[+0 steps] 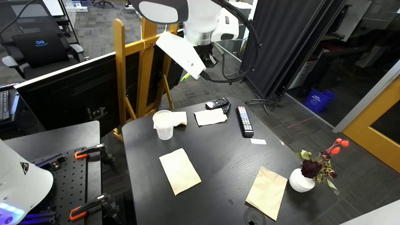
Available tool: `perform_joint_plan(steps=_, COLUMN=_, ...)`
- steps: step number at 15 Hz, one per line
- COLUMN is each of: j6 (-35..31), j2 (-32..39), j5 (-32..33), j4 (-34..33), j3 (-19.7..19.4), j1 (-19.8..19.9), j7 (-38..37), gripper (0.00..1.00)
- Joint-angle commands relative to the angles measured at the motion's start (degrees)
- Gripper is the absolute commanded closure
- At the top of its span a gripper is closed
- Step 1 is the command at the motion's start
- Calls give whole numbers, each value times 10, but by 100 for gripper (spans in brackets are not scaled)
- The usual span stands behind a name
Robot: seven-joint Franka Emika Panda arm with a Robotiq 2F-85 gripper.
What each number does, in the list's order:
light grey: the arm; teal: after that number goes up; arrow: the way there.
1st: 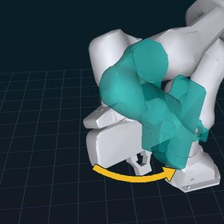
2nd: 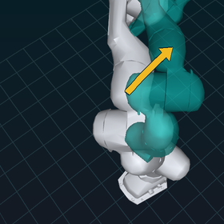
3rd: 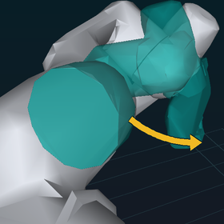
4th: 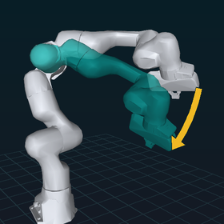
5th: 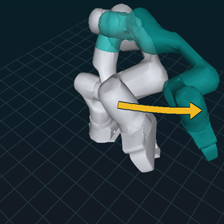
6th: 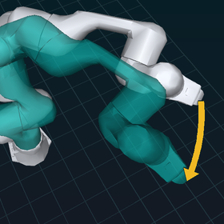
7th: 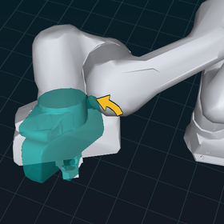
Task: Pick up the pen and put it in the cup
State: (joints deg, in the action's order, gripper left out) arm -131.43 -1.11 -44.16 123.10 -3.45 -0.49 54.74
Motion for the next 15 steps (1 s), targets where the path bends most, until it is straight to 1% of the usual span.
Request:
perform_joint_plan(steps=1, j6=-9, j2=0, j5=-16, j4=3, j3=6, j1=6, j7=25, gripper=97)
perform_joint_plan(steps=3, j6=-36, j2=-1, j5=-80, j4=14, j3=6, j1=4, j7=95, gripper=97)
perform_joint_plan(steps=5, j6=-64, j2=-3, j5=-161, j4=25, j3=8, j1=4, j7=194, gripper=97)
perform_joint_plan(steps=8, j6=-66, j2=-7, j5=-272, j4=31, j3=8, j1=4, j7=338, gripper=97)
perform_joint_plan(steps=12, j6=-13, j2=-10, j5=-389, j4=49, j3=3, j1=10, j7=523, gripper=97)
perform_joint_plan(steps=13, j6=16, j2=-11, j5=-421, j4=61, j3=0, j1=13, j7=565, gripper=97)
perform_joint_plan(steps=15, j6=90, j2=-13, j5=-441, j4=84, j3=-4, j1=20, j7=606, gripper=97)
